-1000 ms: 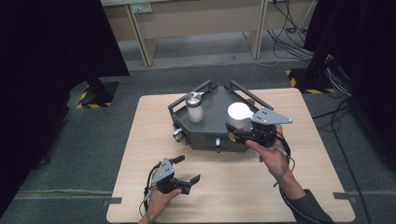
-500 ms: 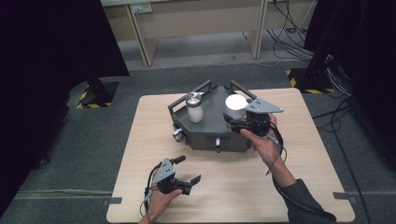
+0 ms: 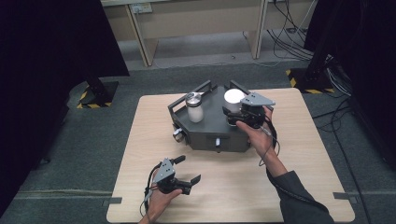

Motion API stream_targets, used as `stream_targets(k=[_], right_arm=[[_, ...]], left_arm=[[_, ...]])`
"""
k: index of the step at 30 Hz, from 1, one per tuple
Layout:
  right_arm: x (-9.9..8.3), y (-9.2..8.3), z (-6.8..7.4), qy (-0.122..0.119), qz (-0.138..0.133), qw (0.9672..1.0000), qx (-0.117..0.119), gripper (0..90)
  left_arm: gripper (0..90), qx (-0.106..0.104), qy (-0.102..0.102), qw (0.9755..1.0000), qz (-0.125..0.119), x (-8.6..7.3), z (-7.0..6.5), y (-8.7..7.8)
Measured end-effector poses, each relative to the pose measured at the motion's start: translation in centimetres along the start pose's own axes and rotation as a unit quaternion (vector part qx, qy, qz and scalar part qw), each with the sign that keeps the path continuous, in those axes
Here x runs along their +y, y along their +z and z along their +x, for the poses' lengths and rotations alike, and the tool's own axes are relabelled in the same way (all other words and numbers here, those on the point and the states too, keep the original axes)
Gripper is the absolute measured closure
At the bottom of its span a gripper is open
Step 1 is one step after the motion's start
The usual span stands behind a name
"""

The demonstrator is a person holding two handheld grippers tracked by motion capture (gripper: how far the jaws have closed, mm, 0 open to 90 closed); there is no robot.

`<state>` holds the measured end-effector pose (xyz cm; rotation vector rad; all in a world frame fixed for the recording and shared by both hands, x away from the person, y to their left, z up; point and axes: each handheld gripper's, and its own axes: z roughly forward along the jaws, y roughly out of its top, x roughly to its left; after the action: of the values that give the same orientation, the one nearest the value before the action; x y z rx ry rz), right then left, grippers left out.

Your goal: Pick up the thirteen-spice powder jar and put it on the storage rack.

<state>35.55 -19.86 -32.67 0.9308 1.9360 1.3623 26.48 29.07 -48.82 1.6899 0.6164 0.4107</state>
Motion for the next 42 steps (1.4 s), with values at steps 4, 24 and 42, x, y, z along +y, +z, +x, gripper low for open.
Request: stream_targets(k=[4,24,42], right_arm=[[-0.1,0.7,-0.1,0.003,-0.001,1.0,-0.006,30.4],[-0.4,2.8,-0.4,0.019,0.009,0.9995,-0.023,30.4],[-0.7,2.6,-0.2,0.024,0.003,0.9993,-0.028,16.6]], left_arm=[[1.7,-0.001,0.001,1.0,0.0,0.0,0.0,0.0],[1.6,-0.003,0.0,1.0,0.001,0.0,0.0,0.1],[1.6,-0.004,0.0,1.0,0.001,-0.1,-0.1,0.1]])
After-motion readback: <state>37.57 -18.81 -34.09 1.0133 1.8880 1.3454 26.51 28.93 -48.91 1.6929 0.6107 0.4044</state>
